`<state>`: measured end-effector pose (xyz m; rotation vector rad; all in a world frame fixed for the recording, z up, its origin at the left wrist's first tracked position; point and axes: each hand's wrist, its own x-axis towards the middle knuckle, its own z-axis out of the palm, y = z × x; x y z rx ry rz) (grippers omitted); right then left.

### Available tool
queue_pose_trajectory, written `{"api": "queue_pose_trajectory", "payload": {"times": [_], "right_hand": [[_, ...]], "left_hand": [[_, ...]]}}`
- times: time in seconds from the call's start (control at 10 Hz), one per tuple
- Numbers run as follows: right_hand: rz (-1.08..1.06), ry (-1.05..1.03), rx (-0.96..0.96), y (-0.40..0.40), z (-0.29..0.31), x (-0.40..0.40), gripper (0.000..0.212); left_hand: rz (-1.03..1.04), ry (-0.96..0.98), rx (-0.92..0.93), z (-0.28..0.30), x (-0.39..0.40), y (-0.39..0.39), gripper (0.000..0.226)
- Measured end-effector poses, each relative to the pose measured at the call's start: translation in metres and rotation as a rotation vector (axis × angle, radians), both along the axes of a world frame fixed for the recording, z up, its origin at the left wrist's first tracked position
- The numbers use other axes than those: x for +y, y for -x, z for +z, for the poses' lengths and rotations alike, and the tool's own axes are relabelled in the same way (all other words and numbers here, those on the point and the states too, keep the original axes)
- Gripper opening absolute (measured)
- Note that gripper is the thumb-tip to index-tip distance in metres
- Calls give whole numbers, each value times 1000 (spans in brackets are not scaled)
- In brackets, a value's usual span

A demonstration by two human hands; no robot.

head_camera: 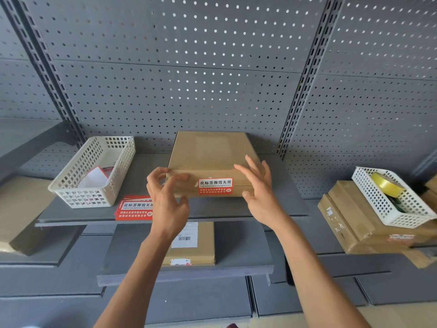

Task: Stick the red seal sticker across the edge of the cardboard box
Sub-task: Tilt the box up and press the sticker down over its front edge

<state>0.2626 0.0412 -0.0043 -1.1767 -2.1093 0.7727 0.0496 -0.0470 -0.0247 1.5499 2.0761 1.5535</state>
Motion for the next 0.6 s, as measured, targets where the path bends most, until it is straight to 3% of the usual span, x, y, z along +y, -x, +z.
{"api": "queue_pose_trajectory", "payload": {"times": [0.4,0.6], "right_hand": [[18,59,-39,-9,-17,-12,93],[14,110,31,-24,2,-15,74]], "left_hand": [[-16,42,44,-16,-12,5,39],[-12,-27,26,-8,-15,19,10]]}}
